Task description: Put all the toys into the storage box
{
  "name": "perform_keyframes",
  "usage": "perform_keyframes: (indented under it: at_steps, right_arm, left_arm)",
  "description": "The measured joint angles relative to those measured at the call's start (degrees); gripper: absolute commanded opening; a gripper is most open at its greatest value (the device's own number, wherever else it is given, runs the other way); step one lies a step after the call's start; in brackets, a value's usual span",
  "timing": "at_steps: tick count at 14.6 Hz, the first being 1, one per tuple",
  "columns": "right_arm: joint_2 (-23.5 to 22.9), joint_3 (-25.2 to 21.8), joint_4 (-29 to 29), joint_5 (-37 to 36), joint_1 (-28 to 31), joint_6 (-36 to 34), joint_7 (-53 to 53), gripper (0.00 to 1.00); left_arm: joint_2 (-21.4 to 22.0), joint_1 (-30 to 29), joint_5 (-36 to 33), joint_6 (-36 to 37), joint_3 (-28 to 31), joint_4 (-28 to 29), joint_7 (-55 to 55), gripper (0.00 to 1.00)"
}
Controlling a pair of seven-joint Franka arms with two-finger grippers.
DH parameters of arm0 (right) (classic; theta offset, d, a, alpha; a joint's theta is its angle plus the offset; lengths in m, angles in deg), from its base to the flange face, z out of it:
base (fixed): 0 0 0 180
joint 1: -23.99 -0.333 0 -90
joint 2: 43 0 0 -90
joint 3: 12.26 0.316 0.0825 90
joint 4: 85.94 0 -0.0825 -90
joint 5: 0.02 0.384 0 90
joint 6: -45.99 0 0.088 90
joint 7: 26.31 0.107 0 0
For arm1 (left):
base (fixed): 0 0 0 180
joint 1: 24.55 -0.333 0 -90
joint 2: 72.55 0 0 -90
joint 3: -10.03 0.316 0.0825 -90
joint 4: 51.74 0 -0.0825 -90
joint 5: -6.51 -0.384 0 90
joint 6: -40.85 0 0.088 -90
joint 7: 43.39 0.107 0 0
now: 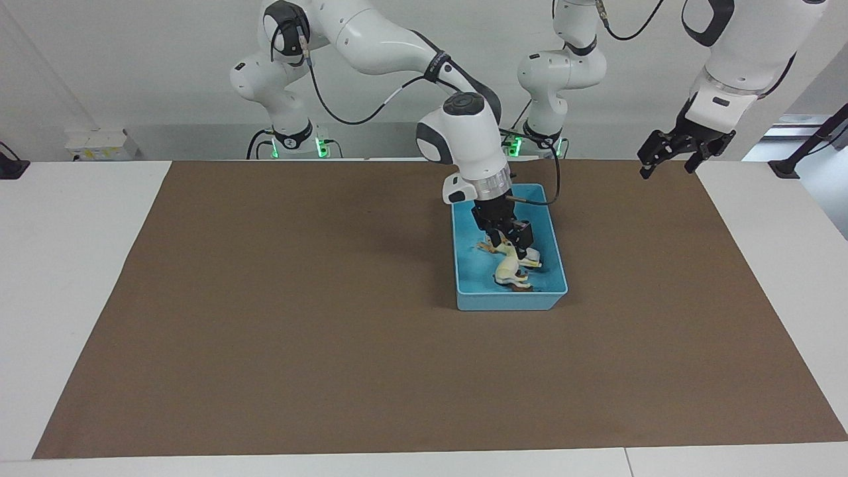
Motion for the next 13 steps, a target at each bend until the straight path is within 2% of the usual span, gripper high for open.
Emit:
perform_keyframes:
  at_steps: [4,7,9,13]
  right_arm:
    - [3.7,-1.0,1.7,-0.2,2.7,-7.5,-0.3,1.00]
    - [8.0,-1.2,1.9,-0.2,9.6,-15.2,-9.3,1.00]
    - [10.7,-1.4,1.8,-0.3,15.5,-22.9,-20.8,1.00]
    - [14.3,-1.6,1.2,-2.4,28.6,-36.1,-51.6,1.00]
  left_arm:
    - [0.0,-0.1,1.5,3.1,0.0,0.0,0.7,1.00]
    - [0.0,-0.2,1.7,3.8,0.0,0.0,2.2,1.00]
    - [0.0,-0.2,1.8,3.8,0.0,0.1,3.2,1.00]
    - [0.0,-0.2,1.9,3.9,-0.2,0.2,5.8,1.00]
